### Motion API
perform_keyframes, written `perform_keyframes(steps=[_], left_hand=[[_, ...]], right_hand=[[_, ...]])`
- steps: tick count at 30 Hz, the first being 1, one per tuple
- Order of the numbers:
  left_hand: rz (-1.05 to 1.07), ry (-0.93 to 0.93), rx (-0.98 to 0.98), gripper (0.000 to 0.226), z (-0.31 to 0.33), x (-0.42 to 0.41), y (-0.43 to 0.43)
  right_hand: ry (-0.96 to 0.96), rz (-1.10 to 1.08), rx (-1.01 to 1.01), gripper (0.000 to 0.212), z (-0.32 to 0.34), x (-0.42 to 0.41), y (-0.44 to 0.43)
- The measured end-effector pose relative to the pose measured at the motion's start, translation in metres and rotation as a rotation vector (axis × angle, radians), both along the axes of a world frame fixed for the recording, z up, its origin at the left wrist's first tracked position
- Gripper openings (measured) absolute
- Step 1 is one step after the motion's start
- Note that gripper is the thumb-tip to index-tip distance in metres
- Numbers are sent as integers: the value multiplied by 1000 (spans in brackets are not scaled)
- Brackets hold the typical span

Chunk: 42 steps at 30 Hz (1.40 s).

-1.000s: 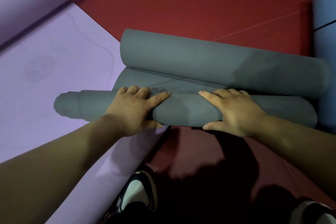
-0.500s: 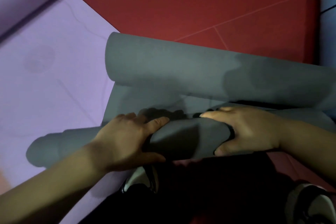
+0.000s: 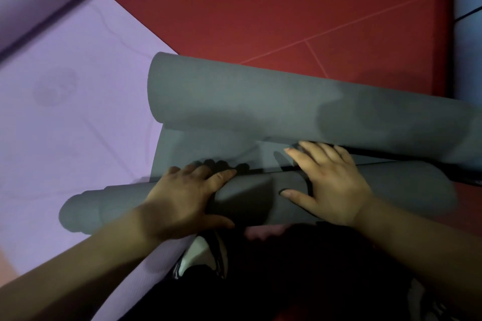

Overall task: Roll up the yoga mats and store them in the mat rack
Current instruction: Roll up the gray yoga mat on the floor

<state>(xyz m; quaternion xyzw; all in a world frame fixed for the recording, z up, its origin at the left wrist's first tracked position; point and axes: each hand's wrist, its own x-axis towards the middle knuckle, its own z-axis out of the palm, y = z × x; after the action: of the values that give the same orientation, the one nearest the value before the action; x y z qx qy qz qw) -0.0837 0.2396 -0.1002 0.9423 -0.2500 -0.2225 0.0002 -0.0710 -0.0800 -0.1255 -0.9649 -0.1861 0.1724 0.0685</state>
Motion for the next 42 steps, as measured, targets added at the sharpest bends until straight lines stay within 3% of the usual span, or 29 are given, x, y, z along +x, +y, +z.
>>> perform_keyframes(steps=[5, 9, 19, 28, 30, 35, 42], left_hand=[[157, -224, 22, 102, 0, -12, -13], [164, -385, -79, 72, -7, -30, -36], [220, -225, 37, 85, -24, -2, -31], [202, -86, 66, 90, -20, 23, -25], [204, -108, 64, 92, -21, 27, -25], [140, -398, -53, 83, -27, 12, -36], [101, -289, 32, 97, -32, 11, -39]], right_hand=[[-27, -48, -26, 99, -1, 10, 1], [-13, -116, 24, 97, -3, 31, 2], [-18, -412, 17, 82, -6, 33, 22], [-20, -339, -6, 88, -6, 32, 17], [-40, -345, -8, 87, -7, 36, 19], [-48, -356, 20, 88, -8, 48, 18], [-23, -356, 21, 86, -4, 60, 21]])
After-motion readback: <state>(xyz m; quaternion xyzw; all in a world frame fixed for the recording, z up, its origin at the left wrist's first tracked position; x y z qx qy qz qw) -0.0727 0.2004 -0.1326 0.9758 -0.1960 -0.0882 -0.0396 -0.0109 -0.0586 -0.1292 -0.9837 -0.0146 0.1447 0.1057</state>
